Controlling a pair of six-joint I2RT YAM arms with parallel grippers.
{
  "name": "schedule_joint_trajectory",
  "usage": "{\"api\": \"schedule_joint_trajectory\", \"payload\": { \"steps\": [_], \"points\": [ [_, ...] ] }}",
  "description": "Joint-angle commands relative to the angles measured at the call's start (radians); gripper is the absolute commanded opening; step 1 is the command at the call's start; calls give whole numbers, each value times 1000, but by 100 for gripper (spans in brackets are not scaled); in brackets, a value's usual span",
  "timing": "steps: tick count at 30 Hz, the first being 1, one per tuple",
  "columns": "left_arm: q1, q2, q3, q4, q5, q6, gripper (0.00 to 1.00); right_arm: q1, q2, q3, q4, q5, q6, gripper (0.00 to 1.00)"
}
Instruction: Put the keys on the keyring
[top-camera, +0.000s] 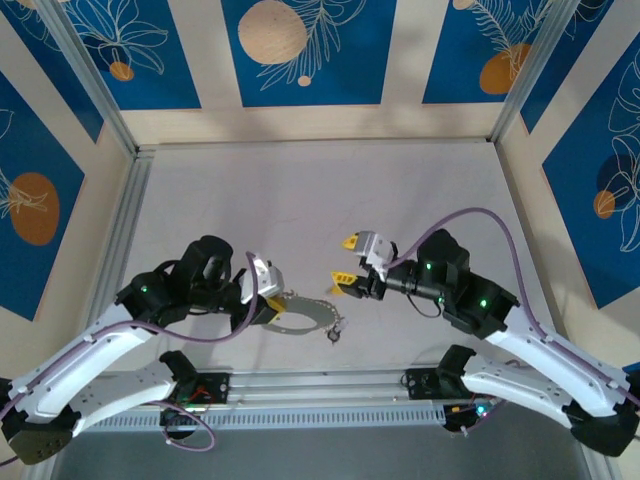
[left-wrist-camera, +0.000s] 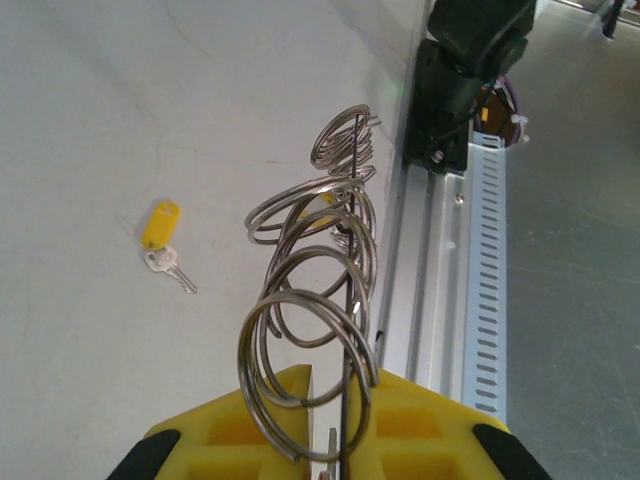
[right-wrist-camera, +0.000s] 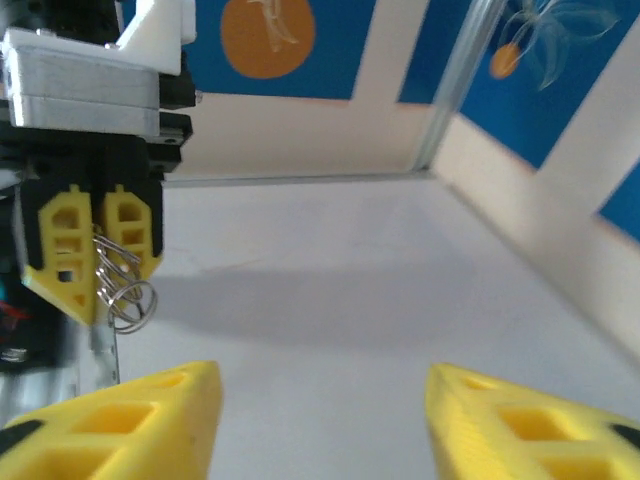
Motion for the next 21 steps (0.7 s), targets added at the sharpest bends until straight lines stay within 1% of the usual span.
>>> {"api": "schedule_joint_trajectory", "payload": {
  "steps": [1, 3, 6, 9, 14, 21],
  "points": [
    [-11, 14, 41, -15, 71, 31, 0, -65, 38, 45, -48, -409, 173, 64],
    [-11, 13, 42, -15, 81, 31, 0, -79, 81, 67, -48, -508, 187, 67],
    [-11, 12, 44, -19, 94, 33, 0, -90, 168, 114, -69, -628, 191, 67],
    [-11, 13, 47, -26, 107, 35, 0, -86, 234, 145, -87, -721, 180, 67],
    [-11, 16, 47, -28, 120, 39, 0, -81, 308, 190, -131, -809, 158, 67],
    [-11, 17, 44, -22, 134, 38, 0, -50, 393, 226, -139, -817, 137, 67]
  ]
}}
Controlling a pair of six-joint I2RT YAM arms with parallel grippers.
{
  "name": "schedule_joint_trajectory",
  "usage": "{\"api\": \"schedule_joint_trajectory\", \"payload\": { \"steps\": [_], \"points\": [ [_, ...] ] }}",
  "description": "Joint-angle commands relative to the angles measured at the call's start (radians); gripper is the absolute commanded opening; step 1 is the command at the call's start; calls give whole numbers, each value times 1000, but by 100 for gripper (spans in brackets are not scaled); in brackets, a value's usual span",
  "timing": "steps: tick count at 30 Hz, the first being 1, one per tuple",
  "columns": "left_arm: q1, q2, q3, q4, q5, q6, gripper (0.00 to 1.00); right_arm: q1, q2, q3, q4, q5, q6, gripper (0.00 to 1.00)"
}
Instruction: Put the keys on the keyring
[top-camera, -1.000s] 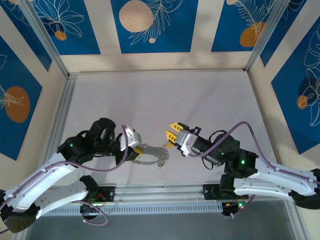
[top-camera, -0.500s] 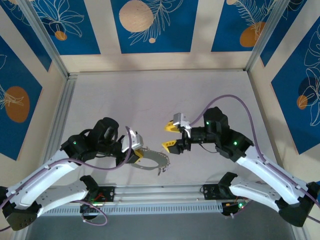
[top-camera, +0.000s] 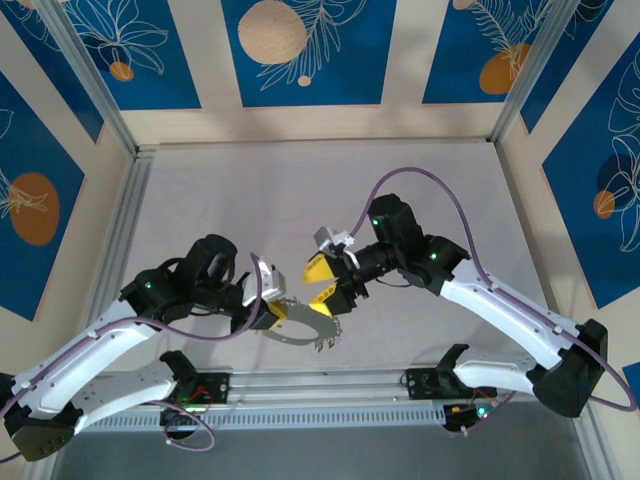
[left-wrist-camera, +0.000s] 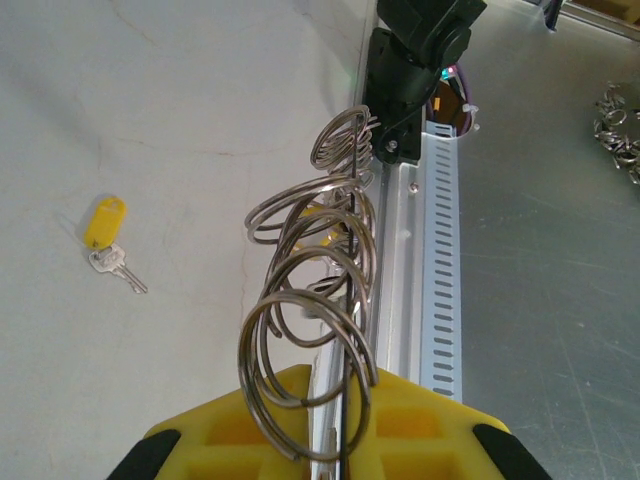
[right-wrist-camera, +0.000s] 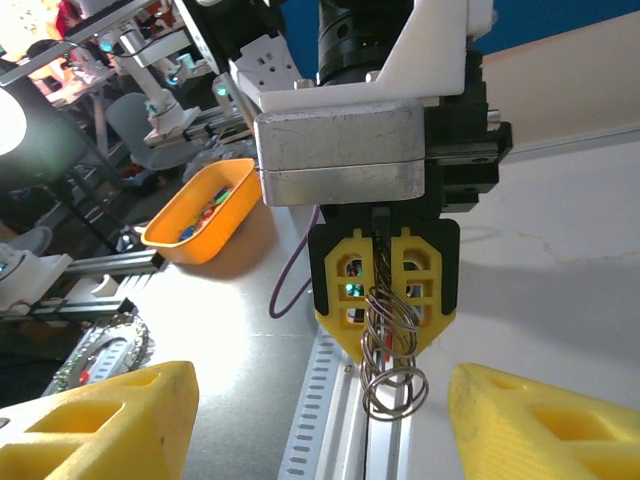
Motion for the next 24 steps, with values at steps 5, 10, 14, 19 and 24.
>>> {"api": "schedule_joint_trajectory", "payload": {
  "steps": [5, 10, 14, 19, 24],
  "points": [
    [-12, -29, 19, 30, 18, 22, 0, 6, -13, -65, 19, 14, 60, 67],
    [-11, -37, 6, 71, -8, 20, 0, -36, -81, -176, 95, 4, 173, 67],
    [-12, -38, -5, 85, -36, 11, 0, -41, -63, -218, 87, 17, 213, 67],
    [-10, 8, -33, 96, -61, -2, 0, -36, -13, -283, 195, -20, 283, 67],
    [-10, 6, -34, 108, -48, -5, 0, -35, 27, -314, 250, -43, 309, 56]
  ]
}}
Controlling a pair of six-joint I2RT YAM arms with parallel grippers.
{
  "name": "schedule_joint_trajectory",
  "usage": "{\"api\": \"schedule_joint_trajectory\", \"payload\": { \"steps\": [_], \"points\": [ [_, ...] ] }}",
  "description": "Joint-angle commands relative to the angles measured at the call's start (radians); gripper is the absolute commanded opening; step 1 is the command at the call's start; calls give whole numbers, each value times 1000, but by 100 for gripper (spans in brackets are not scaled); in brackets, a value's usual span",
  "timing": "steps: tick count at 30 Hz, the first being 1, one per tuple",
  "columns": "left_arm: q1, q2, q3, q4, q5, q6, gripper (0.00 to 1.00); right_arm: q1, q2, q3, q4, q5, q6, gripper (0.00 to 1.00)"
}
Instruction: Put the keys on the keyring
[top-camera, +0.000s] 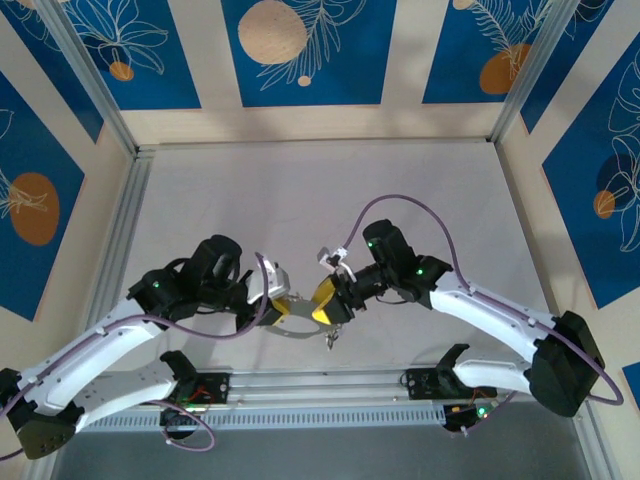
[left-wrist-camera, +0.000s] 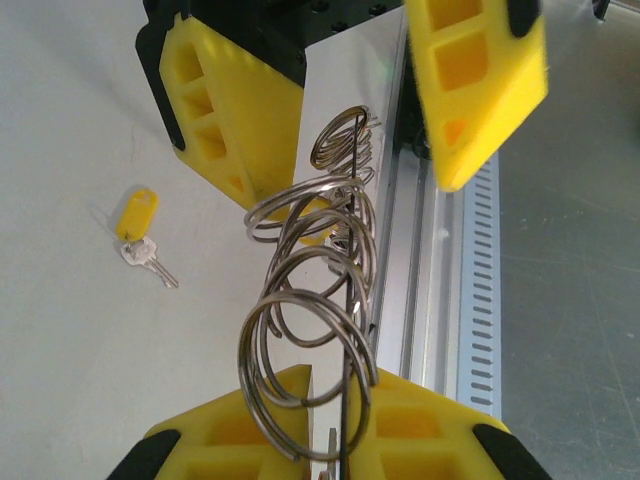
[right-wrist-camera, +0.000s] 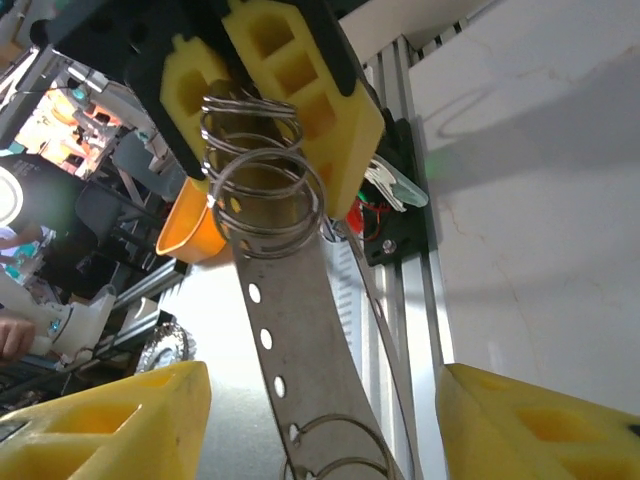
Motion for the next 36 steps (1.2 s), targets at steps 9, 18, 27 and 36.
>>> {"api": "schedule_joint_trajectory", "payload": {
  "steps": [9, 18, 27, 36],
  "points": [
    [-7, -2, -2, 54, -13, -14, 0, 14, 11, 4, 20, -133, 4, 31],
    [12, 22, -7, 55, -50, -16, 0, -36, -70, -7, -14, -25, 2, 10],
    [13, 14, -8, 54, -43, -23, 0, -100, -121, -39, 26, -48, 40, 28],
    [13, 16, -5, 62, -27, -23, 0, -85, -101, -40, 33, -57, 39, 25]
  ]
}}
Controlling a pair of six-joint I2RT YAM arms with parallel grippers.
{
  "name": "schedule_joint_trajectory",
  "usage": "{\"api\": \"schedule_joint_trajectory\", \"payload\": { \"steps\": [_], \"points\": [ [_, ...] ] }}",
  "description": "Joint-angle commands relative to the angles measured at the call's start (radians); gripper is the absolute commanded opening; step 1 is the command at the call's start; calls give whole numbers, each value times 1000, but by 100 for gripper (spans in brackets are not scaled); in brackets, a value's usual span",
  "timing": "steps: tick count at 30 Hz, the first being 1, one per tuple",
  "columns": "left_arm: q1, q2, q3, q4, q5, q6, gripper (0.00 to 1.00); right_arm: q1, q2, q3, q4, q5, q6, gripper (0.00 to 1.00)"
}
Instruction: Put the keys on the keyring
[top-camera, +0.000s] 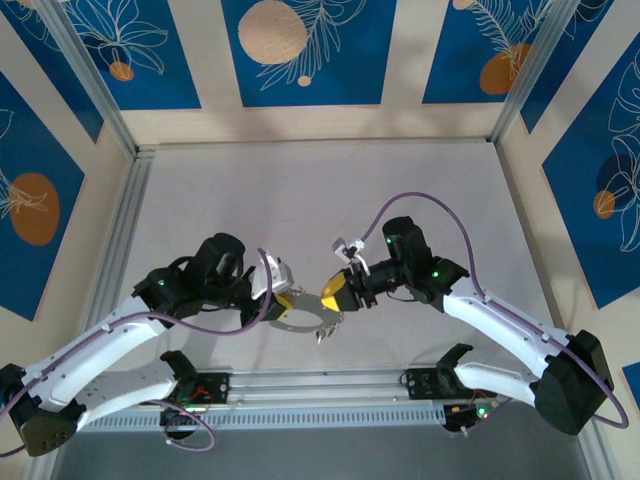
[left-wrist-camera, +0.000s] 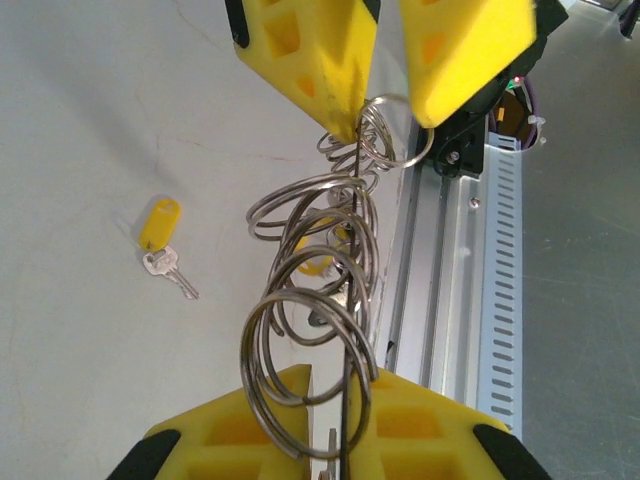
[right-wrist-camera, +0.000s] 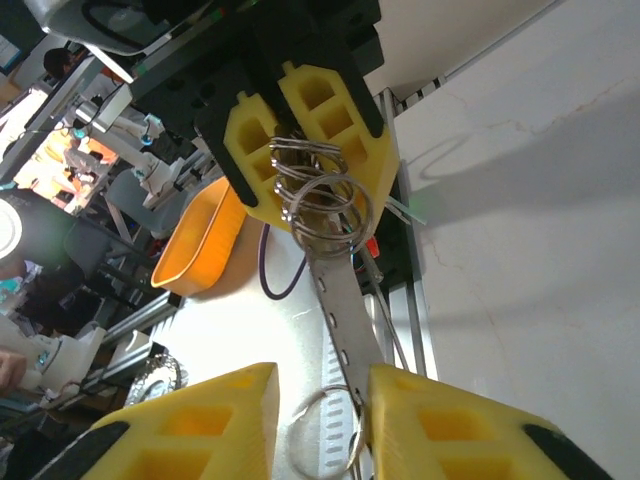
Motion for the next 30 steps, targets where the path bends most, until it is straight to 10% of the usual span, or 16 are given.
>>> {"api": "schedule_joint_trajectory", "payload": {
  "steps": [1, 30],
  "points": [
    [5, -7, 0, 5, 6, 7, 0, 6, 10, -3, -4, -25, -2, 22],
    [13, -16, -3, 7, -20, 4, 0, 47, 35, 44, -144, 91, -76, 30]
  ]
}}
